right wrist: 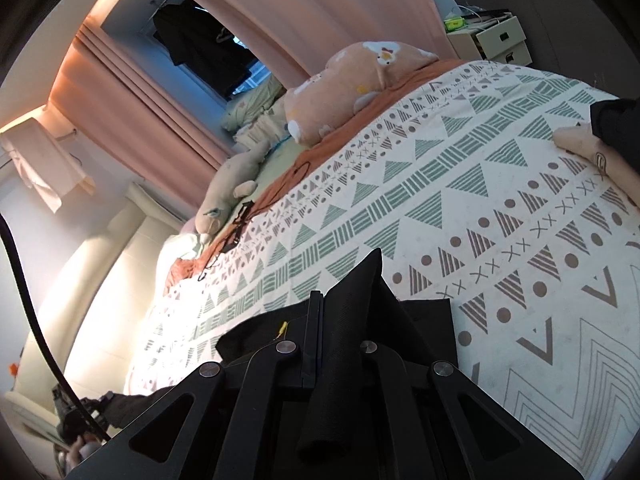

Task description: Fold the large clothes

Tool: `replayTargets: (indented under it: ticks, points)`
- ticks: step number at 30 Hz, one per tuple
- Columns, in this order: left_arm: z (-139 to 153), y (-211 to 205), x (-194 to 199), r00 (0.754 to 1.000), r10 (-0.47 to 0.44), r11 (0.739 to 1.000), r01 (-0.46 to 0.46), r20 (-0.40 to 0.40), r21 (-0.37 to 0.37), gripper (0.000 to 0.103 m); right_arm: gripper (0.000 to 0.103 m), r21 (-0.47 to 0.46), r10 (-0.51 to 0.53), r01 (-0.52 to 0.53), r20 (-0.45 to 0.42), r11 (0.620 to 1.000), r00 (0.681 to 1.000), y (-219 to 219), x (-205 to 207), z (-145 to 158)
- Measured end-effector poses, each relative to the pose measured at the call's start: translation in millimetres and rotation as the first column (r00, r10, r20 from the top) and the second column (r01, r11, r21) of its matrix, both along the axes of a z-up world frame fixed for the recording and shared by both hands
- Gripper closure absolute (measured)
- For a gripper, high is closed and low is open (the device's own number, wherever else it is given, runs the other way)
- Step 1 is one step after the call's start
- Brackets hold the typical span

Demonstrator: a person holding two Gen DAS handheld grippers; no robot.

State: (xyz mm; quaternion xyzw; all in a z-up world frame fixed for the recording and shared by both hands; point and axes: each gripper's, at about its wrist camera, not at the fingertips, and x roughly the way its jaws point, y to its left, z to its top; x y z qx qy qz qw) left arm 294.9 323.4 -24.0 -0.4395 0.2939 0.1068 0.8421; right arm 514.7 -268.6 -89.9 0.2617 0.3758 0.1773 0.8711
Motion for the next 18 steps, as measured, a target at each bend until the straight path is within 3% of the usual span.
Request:
replayTargets:
  ticks: [3, 4, 5, 6, 7, 8, 10, 15, 18]
  points:
    - [-11, 0, 13, 1.000, -0.016, 1.000, 0.015, -0.025, -0.027, 0.098, 0.095, -0.017, -0.017, 0.016, -0.028, 1.000, 0.999, 2, 8, -13]
    - [-16, 0, 18, 0.999, -0.037, 0.998, 0.036, -0.031, -0.049, 0.088, 0.091, -0.024, -0.027, 0.025, -0.046, 0.999, 0.999, 2, 12, -18]
    - [-19, -1, 24, 0.997, -0.060, 0.996, 0.058, -0.039, -0.066, 0.080, 0.072, -0.030, -0.038, 0.037, -0.062, 0.999, 0.997, 1, 13, -21]
    - [-20, -3, 27, 0.996, -0.074, 0.995, 0.071, -0.042, -0.072, 0.059, 0.047, -0.032, -0.054, 0.051, -0.075, 0.998, 0.996, 0, 13, -23]
    - [-20, -4, 27, 0.997, -0.075, 0.995, 0.072, -0.035, -0.066, 0.041, 0.038, -0.025, -0.065, 0.064, -0.065, 0.998, 0.996, -2, 11, -23]
    - [-18, -5, 24, 0.998, -0.060, 0.997, 0.059, -0.020, -0.050, 0.034, 0.031, -0.022, -0.067, 0.066, -0.051, 0.998, 0.996, -3, 9, -23]
    - [-14, -7, 18, 0.999, -0.033, 0.999, 0.033, 0.004, -0.019, 0.023, 0.031, -0.029, -0.055, 0.054, -0.035, 0.998, 0.998, -2, 5, -21]
    - [-15, -5, 4, 1.000, -0.016, 1.000, 0.016, -0.009, -0.011, 0.023, 0.031, -0.052, -0.060, 0.057, -0.056, 0.997, 0.997, -6, -8, -26]
    - [-21, -9, -9, 0.999, -0.007, 0.999, 0.009, -0.047, 0.033, 0.023, 0.031, -0.070, -0.068, 0.063, -0.069, 0.996, 0.995, -10, -18, -30]
